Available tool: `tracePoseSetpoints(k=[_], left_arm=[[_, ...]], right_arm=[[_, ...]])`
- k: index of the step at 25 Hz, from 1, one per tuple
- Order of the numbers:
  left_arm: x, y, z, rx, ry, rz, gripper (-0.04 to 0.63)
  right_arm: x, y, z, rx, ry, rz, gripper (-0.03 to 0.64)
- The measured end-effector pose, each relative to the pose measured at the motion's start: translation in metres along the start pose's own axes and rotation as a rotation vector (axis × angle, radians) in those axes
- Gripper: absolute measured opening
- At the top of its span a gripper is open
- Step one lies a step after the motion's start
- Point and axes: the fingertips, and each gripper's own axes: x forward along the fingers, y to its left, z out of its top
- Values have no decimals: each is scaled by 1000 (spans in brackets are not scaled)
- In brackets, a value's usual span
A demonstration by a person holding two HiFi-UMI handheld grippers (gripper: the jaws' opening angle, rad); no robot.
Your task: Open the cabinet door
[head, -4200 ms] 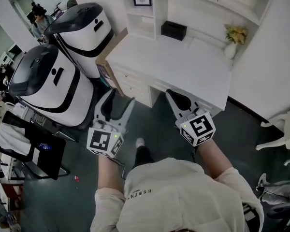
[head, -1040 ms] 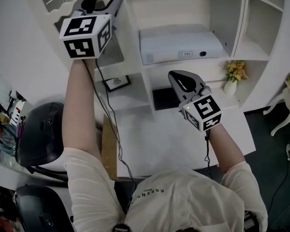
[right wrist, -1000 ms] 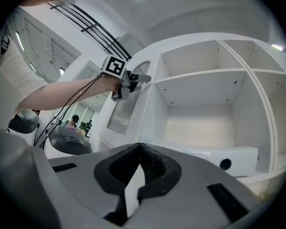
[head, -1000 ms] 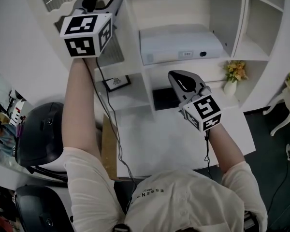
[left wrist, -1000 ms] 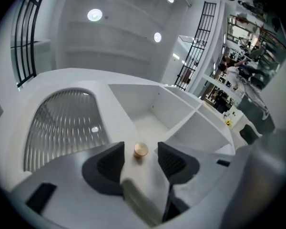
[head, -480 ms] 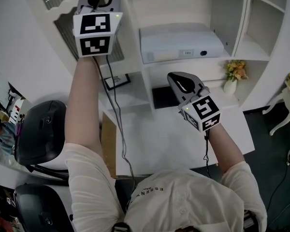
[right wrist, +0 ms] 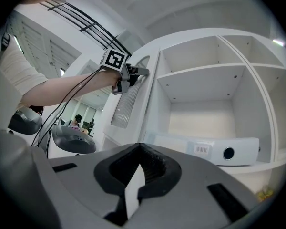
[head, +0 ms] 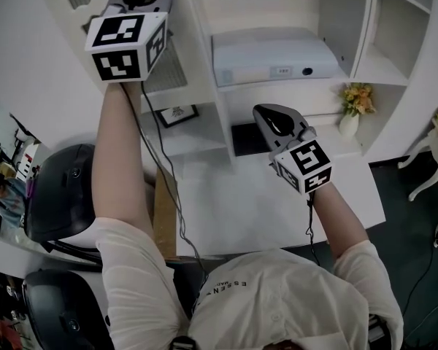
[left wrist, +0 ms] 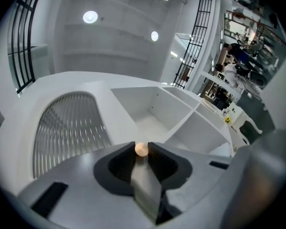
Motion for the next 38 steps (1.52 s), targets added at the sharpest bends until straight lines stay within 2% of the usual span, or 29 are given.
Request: tracePoseSetpoints(k=[5, 9, 17, 29, 38], left_arm=[[-20, -4, 10, -39, -7, -53, 86], [-38, -2, 18, -109, -28, -92, 81], [-72, 2, 34, -115, -37, -121, 74], [-119, 12, 49, -182, -62, -181, 72], [-170, 31, 63, -241, -93, -237, 74]], right_arm=[[-3, 13, 4, -6, -17, 20, 15], [-6, 27, 10, -22, -32, 45, 15], [-13, 49, 17, -32, -43, 73, 15], [-13, 74, 33, -48, -73, 98, 15], [-6, 114, 35, -33, -86, 152, 15]])
